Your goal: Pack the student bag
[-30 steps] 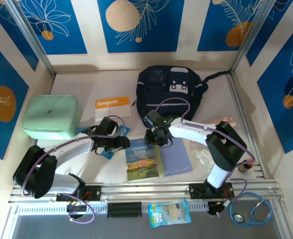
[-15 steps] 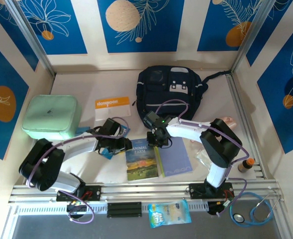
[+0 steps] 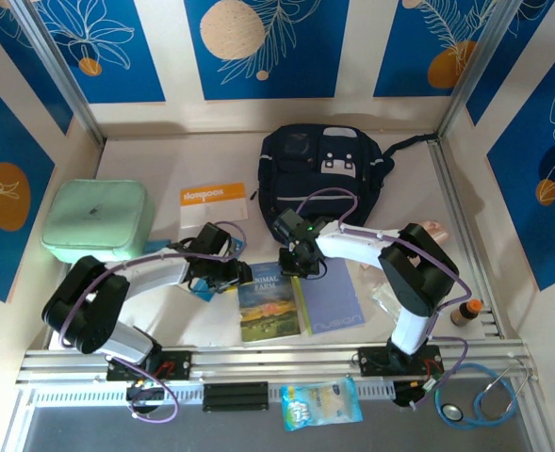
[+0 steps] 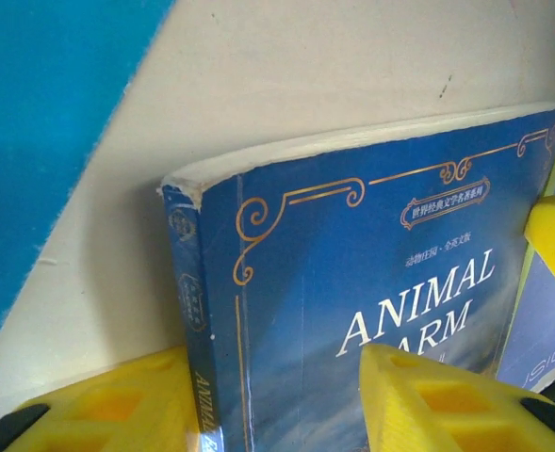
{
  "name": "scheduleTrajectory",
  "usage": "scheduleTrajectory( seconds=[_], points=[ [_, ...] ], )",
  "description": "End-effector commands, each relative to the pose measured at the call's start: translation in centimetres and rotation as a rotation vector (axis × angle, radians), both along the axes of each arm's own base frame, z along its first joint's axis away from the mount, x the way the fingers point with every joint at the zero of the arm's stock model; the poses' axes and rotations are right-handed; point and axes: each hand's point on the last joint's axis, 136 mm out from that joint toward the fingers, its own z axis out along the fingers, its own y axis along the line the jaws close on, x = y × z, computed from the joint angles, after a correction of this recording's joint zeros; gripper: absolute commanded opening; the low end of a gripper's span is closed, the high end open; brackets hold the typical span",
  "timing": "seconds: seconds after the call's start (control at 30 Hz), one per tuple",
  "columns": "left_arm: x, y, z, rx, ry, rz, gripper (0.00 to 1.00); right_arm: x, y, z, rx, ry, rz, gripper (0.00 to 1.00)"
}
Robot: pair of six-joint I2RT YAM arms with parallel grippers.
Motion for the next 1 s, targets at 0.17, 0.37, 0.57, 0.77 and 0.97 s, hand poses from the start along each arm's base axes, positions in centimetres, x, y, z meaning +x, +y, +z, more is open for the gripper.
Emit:
scheduleTrajectory(
  seconds=[0.17, 0.37, 0.57, 0.77, 0.97],
  points=[
    [0.4, -3.3, 7.7, -0.254, -0.199, -0.129, 0.43, 0.0, -0.5, -1.5, -0.001, 0.023, -0.033, 0.16],
    [0.3, -2.6, 5.8, -0.212, -0.155, -0.082, 0.39, 0.2, 0.6, -1.3, 0.061, 0.013, -0.014, 0.16],
    [1.1, -3.6, 5.3, -0.249, -0.122, -0.048, 0.35, 0.1, 0.6, -1.4, 0.070, 0.018, -0.018, 0.15],
    [1.6, -3.1, 5.1, -0.192, -0.130, -0.042, 0.14, 0.6, 0.4, -0.4, 0.082, -0.021, -0.022, 0.22],
    [3.1, -1.5, 7.4, -0.166, -0.206, 0.027, 0.00, 2.3, 0.6, 4.6, 0.160, -0.150, -0.025, 0.37]
  ],
)
